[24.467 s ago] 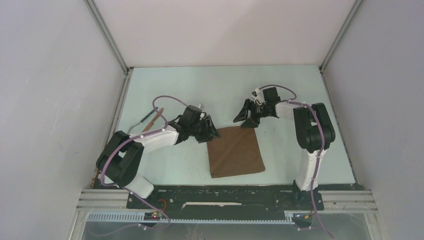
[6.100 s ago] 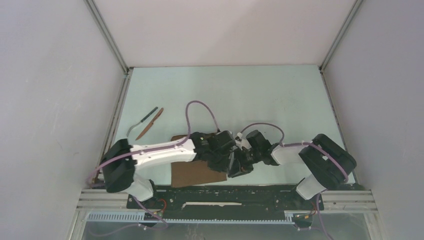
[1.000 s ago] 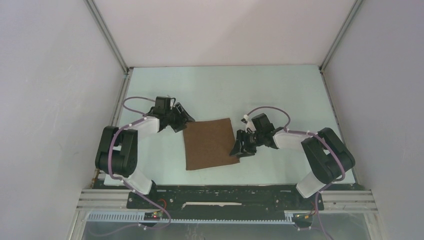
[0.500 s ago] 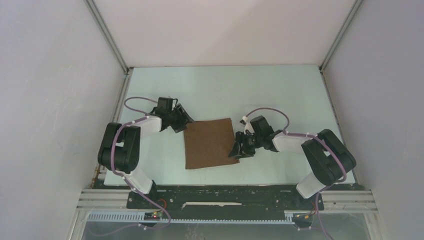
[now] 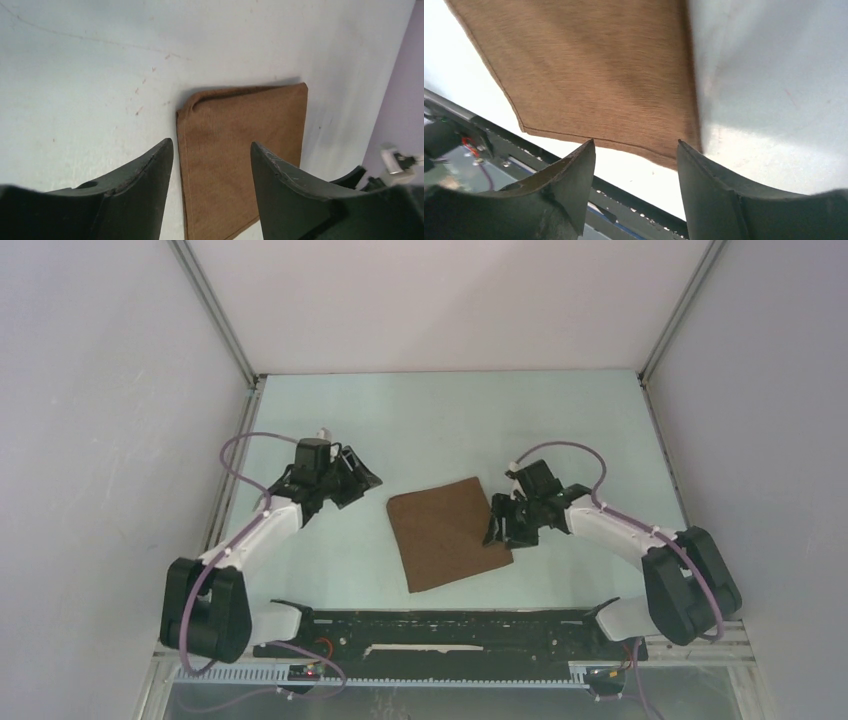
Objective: Fold the napkin into a case and place the utensils inside
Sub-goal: Smooth out the lower triangle-folded napkin at the center of the board, then pick up the lower triangle-folded napkin from the center of the board.
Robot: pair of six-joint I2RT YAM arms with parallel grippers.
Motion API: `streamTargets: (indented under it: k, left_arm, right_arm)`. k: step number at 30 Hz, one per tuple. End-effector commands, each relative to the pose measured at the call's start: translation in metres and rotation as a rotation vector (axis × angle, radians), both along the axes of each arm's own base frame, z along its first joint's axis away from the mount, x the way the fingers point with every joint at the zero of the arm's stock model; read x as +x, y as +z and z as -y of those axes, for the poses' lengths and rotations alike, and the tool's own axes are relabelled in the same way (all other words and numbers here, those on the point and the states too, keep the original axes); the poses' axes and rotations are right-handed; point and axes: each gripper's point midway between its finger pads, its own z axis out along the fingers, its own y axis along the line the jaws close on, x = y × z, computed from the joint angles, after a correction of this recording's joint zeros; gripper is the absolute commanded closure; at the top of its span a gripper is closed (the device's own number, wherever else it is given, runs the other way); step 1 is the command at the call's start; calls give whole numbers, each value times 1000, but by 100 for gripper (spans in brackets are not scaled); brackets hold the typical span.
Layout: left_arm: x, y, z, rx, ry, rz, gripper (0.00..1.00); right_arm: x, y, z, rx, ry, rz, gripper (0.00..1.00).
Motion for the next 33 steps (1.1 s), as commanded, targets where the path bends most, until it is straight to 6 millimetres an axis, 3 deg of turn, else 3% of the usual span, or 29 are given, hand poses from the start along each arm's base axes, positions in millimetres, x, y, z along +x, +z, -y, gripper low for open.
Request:
streamTargets:
  k: [1, 5, 9, 11, 17, 22, 25, 33]
  left_arm:
    - [-25, 12, -2, 12, -23, 25, 35]
    - [-38, 25, -15, 55, 7, 58, 34]
    - [-47, 46, -30, 104, 45, 110, 34]
    - [-50, 56, -38, 135, 65, 125, 33]
    - [-62, 94, -58, 199, 116, 211, 31]
    - [-75, 120, -63, 196, 116, 308, 30]
    - [-81, 123, -63, 197, 99, 320, 29]
    - [-94, 114, -60, 197, 68, 311, 29]
  right_arm:
    - [13, 49, -16, -192, 198, 253, 30]
    - [6, 58, -60, -247, 263, 276, 29]
    - [-30, 51, -127, -187, 306, 166, 31]
    - [-42, 44, -144, -237, 320, 126, 31]
    - [-63, 28, -168, -378, 360, 62, 32]
    - [-70, 14, -187, -435, 400, 39, 49]
    - [-74, 7, -192, -464, 409, 16, 50]
    - [-75, -7, -193, -518, 408, -31, 42]
